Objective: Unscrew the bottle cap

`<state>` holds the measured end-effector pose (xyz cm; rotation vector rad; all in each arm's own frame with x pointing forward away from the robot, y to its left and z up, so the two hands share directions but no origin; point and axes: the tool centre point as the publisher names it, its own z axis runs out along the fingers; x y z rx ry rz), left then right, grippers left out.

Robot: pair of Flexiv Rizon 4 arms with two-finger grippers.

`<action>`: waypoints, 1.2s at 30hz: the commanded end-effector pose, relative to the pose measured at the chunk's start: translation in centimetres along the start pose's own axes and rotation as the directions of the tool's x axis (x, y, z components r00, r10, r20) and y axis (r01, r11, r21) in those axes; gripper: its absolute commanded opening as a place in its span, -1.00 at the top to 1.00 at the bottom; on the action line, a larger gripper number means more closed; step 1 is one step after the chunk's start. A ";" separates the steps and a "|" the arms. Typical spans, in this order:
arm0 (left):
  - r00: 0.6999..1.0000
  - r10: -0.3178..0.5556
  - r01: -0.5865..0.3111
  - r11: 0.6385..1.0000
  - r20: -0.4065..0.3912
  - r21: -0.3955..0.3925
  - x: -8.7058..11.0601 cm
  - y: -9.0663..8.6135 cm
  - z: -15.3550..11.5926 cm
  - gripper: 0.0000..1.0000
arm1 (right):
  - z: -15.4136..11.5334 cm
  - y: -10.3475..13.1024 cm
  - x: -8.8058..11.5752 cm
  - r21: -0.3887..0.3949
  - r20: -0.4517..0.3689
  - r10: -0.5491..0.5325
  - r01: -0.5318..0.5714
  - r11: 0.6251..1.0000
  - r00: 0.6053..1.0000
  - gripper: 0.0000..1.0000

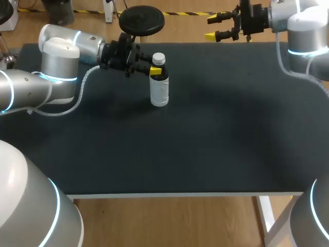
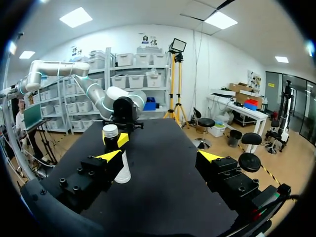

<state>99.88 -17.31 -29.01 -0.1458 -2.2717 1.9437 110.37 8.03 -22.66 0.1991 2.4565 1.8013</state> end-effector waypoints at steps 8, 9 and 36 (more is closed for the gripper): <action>1.000 0.000 0.000 1.000 0.000 -0.001 0.0 0.1 0.0 1.00 | -0.1 0.0 -0.3 0.002 -0.015 0.001 -0.001 1.000 1.000 -1.00; 1.000 0.000 0.000 1.000 0.000 -0.001 0.0 0.1 0.0 1.00 | 0.3 0.1 -0.2 0.000 -0.024 -0.003 0.003 1.000 1.000 -1.00; 1.000 0.000 0.000 1.000 0.000 -0.001 0.0 0.1 0.0 1.00 | 7.9 1.0 5.5 -0.072 -0.081 -0.024 0.019 0.997 0.996 -1.00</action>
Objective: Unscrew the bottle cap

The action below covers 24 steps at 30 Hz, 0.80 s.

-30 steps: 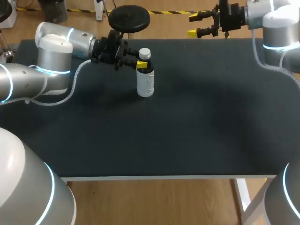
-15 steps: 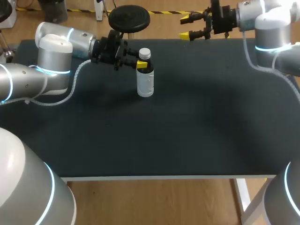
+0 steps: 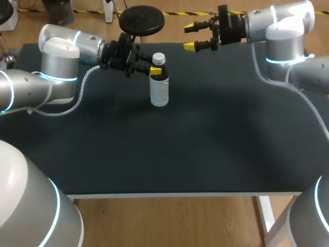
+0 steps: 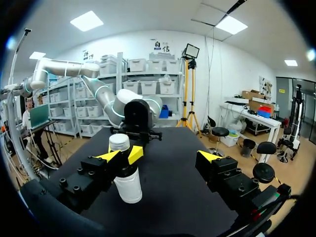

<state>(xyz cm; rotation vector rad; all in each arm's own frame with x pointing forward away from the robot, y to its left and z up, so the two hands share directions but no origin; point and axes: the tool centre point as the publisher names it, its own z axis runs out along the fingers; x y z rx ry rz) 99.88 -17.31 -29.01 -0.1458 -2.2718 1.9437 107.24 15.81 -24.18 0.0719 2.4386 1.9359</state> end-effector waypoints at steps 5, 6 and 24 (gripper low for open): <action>1.000 0.000 0.000 1.000 0.000 -0.001 0.0 0.1 0.0 1.00 | 1.8 0.2 1.9 0.001 0.034 0.024 -0.024 1.000 0.999 -1.00; 1.000 0.000 0.000 1.000 0.000 -0.001 0.0 0.1 0.0 1.00 | 2.1 0.1 2.1 -0.008 0.032 0.024 -0.024 1.000 0.999 -1.00; 1.000 0.000 0.000 1.000 0.000 -0.001 0.0 0.1 0.0 1.00 | 5.1 0.4 4.1 -0.031 -0.008 0.042 -0.043 0.999 0.999 -1.00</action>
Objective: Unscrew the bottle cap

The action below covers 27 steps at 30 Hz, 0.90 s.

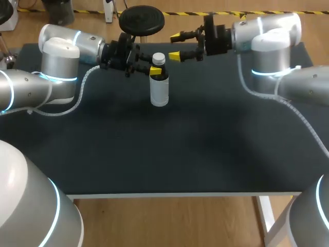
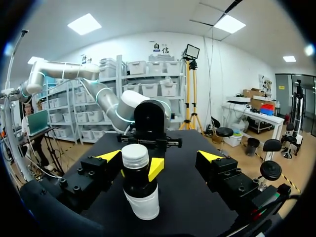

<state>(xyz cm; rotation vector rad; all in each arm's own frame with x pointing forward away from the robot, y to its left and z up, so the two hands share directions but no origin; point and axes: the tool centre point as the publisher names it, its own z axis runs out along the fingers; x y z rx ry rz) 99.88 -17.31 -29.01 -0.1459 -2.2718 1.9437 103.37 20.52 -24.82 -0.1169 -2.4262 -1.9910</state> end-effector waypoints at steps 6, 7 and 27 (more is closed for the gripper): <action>1.000 0.000 0.000 1.000 0.000 -0.001 0.0 0.1 0.0 1.00 | 1.1 -0.2 0.4 -0.013 -0.019 0.008 -0.009 1.000 1.000 -1.00; 1.000 0.000 0.000 1.000 0.000 -0.001 0.0 0.1 0.0 1.00 | 1.1 -0.1 0.5 -0.014 -0.018 0.008 -0.009 1.000 1.000 -1.00; 1.000 0.000 0.000 1.000 0.000 -0.001 0.0 0.1 0.0 1.00 | 2.2 0.0 2.3 -0.049 -0.039 0.004 -0.006 0.999 0.999 -1.00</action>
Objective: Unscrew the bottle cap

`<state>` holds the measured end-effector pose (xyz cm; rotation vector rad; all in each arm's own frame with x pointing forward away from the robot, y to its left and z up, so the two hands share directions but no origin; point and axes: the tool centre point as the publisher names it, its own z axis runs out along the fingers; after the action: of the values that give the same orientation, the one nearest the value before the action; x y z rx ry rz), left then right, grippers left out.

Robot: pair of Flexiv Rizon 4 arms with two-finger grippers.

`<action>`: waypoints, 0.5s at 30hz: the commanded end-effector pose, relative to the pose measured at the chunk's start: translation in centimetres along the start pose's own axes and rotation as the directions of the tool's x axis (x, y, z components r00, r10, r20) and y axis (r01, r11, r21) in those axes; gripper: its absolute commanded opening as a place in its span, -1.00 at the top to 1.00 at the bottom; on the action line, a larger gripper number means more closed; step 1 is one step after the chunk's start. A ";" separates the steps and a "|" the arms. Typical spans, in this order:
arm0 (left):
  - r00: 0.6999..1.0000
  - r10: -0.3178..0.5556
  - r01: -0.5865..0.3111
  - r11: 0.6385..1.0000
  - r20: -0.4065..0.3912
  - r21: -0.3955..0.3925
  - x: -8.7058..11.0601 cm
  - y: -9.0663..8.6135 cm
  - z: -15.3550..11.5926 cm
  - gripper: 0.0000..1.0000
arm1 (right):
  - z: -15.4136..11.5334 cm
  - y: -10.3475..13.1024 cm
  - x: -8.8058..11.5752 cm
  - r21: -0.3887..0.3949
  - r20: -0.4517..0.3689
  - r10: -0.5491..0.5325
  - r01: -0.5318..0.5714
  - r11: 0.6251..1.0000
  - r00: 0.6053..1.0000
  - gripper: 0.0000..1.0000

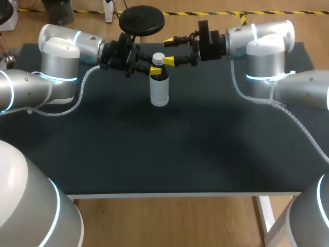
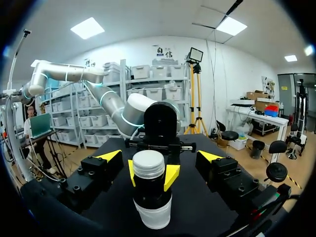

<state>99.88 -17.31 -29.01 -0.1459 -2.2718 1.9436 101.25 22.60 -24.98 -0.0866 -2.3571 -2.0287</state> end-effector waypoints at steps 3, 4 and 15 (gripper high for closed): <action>1.000 0.000 0.000 1.000 0.000 -0.001 0.0 0.1 0.0 1.00 | 0.3 -0.2 0.2 -0.005 -0.004 0.003 -0.003 1.000 1.000 -1.00; 1.000 0.000 0.000 1.000 0.000 -0.001 0.0 0.1 0.0 1.00 | 0.3 -0.2 0.3 -0.006 -0.004 0.004 -0.004 1.000 1.000 -1.00; 1.000 0.000 0.000 1.000 0.000 -0.001 0.0 0.1 0.0 1.00 | 1.6 -0.5 0.4 -0.018 -0.024 0.014 -0.014 1.000 1.000 -1.00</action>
<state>99.88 -17.31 -29.01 -0.1458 -2.2718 1.9436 100.48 23.65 -25.34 -0.0878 -2.3254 -2.0318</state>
